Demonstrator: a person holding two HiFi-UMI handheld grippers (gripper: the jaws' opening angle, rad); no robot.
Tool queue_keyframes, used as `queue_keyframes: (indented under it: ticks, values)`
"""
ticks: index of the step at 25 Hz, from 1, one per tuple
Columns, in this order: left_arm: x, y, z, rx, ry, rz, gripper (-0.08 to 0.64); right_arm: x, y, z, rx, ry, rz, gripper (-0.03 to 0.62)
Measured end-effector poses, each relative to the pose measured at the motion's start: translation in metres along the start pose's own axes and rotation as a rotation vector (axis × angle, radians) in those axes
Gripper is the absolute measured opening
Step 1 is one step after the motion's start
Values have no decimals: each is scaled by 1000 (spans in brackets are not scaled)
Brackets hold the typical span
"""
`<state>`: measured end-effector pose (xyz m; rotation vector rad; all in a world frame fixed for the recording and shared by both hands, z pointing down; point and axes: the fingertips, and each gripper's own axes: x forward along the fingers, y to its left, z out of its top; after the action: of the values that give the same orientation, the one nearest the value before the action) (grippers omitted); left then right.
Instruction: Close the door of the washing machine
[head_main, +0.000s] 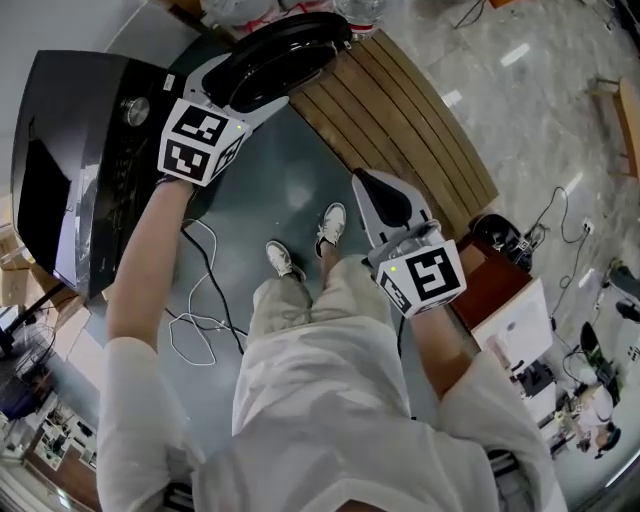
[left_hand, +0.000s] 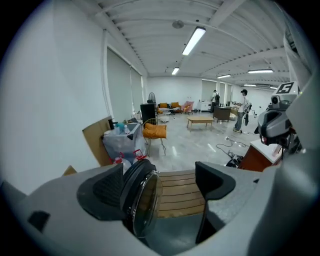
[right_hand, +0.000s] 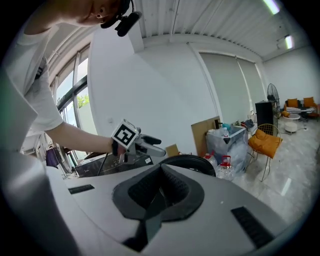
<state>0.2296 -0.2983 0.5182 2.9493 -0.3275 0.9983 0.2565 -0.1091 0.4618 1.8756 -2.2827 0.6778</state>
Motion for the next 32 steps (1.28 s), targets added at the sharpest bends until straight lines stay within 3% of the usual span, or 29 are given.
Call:
queue_keyframes:
  ticks: [4,16,24,32]
  values:
    - [50,20,-4,61,87,-19,431,6,-6,-17,18,20,27,-5]
    - [160,74,-48,352,424,-87,431,6,-30,-38,66,7,29,-5]
    - [205,80,-75,457,549,-183,431,-1,-48,-76,153,50,-1,-5]
    - [242,67,-81,463,554,-210,431,0,-61,-78,197,36,-30,-5]
